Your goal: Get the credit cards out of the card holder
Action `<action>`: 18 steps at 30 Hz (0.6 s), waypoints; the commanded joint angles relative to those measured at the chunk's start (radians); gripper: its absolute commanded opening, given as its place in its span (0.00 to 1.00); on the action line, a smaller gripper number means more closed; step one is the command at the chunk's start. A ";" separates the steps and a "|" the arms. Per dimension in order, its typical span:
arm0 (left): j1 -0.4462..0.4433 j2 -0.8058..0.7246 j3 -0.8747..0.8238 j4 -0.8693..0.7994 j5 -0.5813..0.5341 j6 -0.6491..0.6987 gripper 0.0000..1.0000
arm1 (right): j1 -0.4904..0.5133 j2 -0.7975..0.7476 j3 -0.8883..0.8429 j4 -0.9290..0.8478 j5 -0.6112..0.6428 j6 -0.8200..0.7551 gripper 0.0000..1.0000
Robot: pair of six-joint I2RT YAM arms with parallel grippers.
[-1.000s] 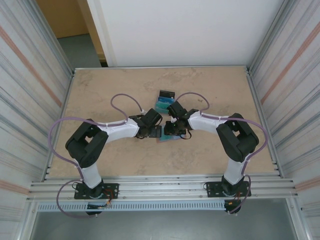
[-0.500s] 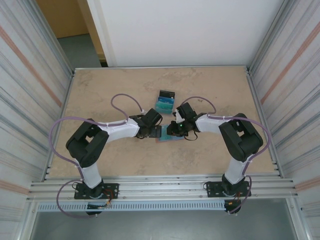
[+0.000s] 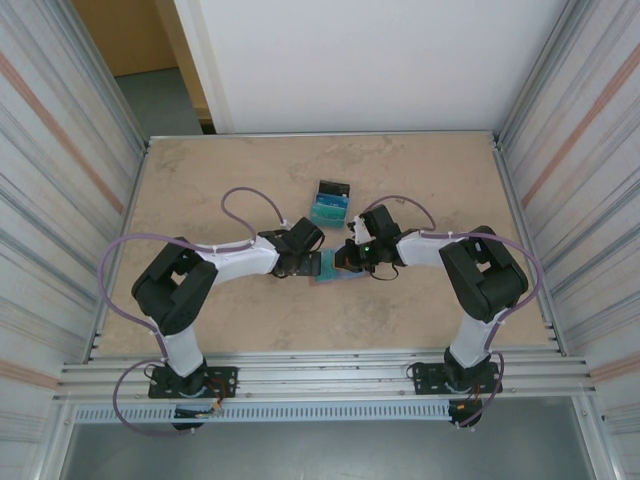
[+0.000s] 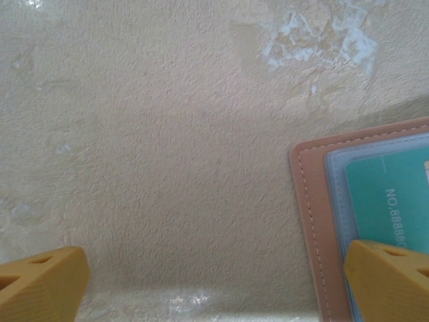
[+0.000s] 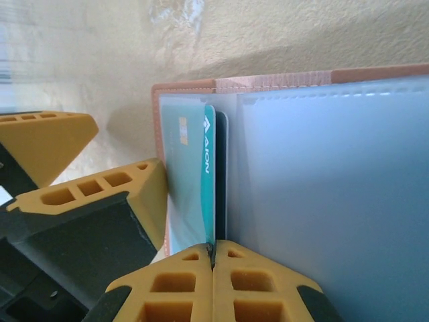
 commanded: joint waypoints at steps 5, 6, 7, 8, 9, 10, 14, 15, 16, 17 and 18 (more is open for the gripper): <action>-0.008 0.006 -0.018 -0.057 0.002 0.005 0.99 | -0.027 -0.010 -0.037 0.060 -0.041 0.027 0.00; -0.008 0.006 -0.018 -0.058 0.001 0.005 0.98 | -0.033 -0.014 -0.040 0.058 -0.041 0.025 0.00; -0.008 0.006 -0.018 -0.059 0.000 0.005 0.99 | -0.039 -0.020 -0.045 0.056 -0.041 0.025 0.00; -0.008 0.007 -0.018 -0.060 0.001 0.007 0.99 | -0.044 -0.024 -0.050 0.054 -0.039 0.022 0.00; -0.008 0.007 -0.019 -0.060 0.000 0.006 0.99 | -0.050 -0.029 -0.054 0.050 -0.037 0.018 0.00; -0.008 0.007 -0.018 -0.061 0.000 0.006 0.99 | -0.057 -0.037 -0.056 0.045 -0.034 0.015 0.00; -0.008 0.004 -0.018 -0.061 -0.003 0.006 0.99 | -0.070 -0.065 -0.063 0.005 -0.014 -0.005 0.00; -0.008 0.005 -0.017 -0.061 -0.004 0.005 0.99 | -0.073 -0.072 -0.062 -0.003 -0.007 -0.010 0.00; -0.008 0.003 -0.015 -0.061 -0.003 0.008 0.99 | -0.074 -0.078 -0.063 -0.011 -0.003 -0.013 0.00; -0.008 0.004 -0.014 -0.061 -0.001 0.009 0.99 | -0.074 -0.080 -0.063 -0.014 -0.001 -0.015 0.00; -0.008 0.002 -0.010 -0.061 -0.001 0.011 0.99 | -0.074 -0.082 -0.064 -0.016 -0.004 -0.015 0.00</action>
